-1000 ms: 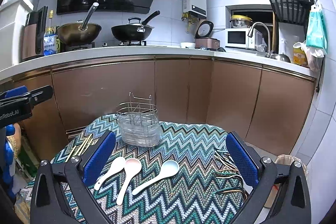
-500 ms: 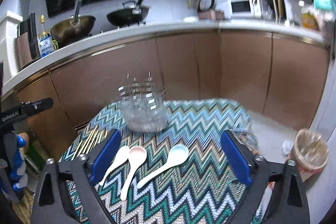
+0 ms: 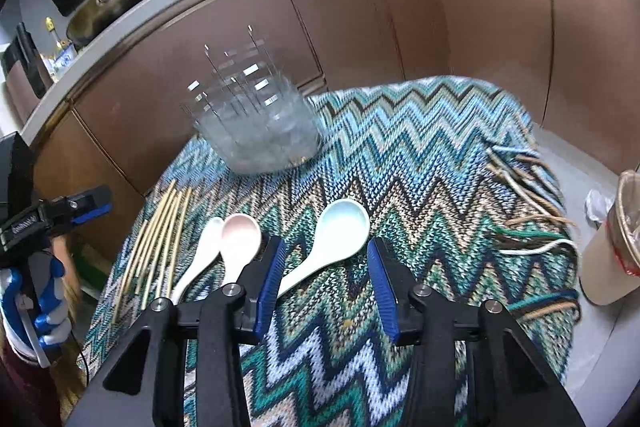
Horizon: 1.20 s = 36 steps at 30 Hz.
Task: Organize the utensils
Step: 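Grasp a white spoon with the right tool while the left tool grasps a wooden chopstick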
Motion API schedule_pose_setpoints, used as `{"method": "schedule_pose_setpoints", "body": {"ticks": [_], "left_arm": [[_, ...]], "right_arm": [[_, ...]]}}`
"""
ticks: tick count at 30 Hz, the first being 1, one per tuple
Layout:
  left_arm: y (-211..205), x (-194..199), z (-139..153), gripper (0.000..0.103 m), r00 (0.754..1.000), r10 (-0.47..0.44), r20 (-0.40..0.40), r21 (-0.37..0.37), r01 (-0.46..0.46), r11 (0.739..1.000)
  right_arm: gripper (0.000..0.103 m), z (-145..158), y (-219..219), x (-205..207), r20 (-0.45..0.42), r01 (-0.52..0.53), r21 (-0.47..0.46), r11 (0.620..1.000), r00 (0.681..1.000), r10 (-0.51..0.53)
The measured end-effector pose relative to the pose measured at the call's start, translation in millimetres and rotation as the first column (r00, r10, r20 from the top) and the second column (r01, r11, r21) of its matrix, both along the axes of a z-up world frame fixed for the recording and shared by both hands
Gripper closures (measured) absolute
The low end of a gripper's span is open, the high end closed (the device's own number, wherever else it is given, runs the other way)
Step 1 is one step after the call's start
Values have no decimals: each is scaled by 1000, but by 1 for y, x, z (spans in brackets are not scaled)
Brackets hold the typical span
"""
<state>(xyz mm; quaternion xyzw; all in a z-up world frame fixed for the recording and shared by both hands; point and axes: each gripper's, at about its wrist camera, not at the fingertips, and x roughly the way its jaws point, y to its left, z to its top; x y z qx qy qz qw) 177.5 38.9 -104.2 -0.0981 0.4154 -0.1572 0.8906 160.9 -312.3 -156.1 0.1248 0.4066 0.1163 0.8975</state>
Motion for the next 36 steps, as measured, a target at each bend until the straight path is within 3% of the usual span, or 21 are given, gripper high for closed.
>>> {"method": "schedule_pose_setpoints", "body": {"ticks": [6,15,20,27,36], "left_arm": [[35,15,-3,17,996,77,-41,-15,-78,997],[32,27,-23,18,994,69,-82,0,-69,998],[33,31,-27,22,993,77,-93,6,-77,997],[47,44,-29,38,984,95,-149,-48,-104,993],[37,73,-59,60,953,37,-301,-166,-91,982]], "right_arm": [[67,-25,-4,42,-82,-24,27,999,996,26],[70,-51,-1,68,-157,-69,28,997,985,72],[90,-57,-5,71,-155,-80,30,996,984,84],[93,-51,-2,70,-122,-108,10,994,987,108],[96,-34,-4,58,-59,-107,11,994,992,107]]}}
